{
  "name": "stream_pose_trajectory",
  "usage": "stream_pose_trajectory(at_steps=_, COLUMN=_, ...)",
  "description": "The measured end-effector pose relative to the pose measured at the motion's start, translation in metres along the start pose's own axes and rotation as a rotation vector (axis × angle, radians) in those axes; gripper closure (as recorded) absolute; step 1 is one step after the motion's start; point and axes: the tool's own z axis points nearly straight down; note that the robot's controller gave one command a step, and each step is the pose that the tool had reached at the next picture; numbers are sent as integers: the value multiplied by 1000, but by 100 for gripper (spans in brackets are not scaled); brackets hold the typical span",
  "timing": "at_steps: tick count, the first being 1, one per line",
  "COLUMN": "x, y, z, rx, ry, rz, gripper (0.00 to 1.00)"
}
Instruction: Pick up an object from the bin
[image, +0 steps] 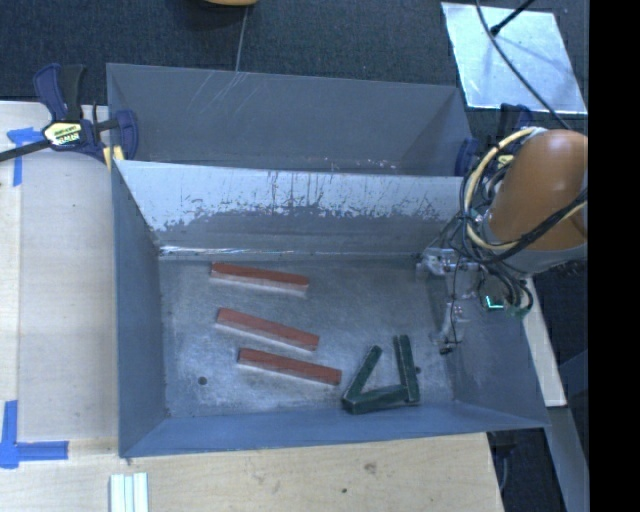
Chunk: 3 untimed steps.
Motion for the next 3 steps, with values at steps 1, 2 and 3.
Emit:
stream_pose_trajectory(at_steps=1, x=-2, y=0, z=-4, rx=1, ry=-8, rz=-3, gripper=0)
stream_pose_trajectory(at_steps=2, x=30, y=28, z=38, rx=3, ry=-10, rz=-345, gripper=0)
stream_pose_trajectory(at_steps=3, x=41, y=40, z=38, rx=2, ry=-6, rz=-495, gripper=0)
